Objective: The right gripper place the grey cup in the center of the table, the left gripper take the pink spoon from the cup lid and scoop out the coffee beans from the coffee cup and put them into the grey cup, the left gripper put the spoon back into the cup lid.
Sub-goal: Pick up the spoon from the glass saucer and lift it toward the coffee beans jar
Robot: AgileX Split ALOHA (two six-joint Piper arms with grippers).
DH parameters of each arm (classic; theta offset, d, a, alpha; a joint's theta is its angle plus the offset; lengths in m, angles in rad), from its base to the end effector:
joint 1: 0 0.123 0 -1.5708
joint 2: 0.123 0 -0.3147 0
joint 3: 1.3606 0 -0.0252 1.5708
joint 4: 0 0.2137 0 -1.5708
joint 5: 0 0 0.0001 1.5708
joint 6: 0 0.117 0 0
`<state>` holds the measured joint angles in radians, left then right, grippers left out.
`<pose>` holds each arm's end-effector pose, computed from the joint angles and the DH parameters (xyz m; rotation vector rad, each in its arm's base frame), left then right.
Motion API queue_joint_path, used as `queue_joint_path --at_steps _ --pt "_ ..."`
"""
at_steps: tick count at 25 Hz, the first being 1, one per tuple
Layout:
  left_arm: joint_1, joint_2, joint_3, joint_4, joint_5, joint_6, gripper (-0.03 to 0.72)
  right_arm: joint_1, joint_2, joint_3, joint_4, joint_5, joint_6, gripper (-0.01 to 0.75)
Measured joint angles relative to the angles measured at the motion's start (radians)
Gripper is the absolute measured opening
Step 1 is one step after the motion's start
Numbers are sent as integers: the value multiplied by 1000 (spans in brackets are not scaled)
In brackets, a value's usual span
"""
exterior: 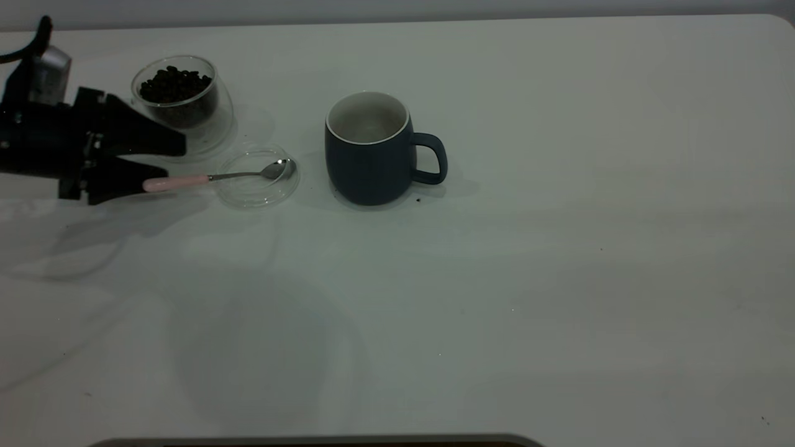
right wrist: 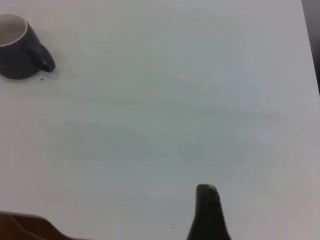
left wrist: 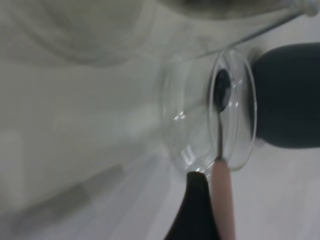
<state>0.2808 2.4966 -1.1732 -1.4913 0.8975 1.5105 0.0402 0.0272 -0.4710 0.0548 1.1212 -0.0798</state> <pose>0.3941 0.0187 0.0151 -0.1279 2.5337 -1.1434 -0.0428 0.0041 0.2350 -0.1322 2.1559 0.0442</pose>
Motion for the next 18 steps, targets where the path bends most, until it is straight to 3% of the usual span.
queue_joint_path --at_steps 18 --pt "-18 55 0 -63 35 -104 699 0 0 0 0 0 0 591"
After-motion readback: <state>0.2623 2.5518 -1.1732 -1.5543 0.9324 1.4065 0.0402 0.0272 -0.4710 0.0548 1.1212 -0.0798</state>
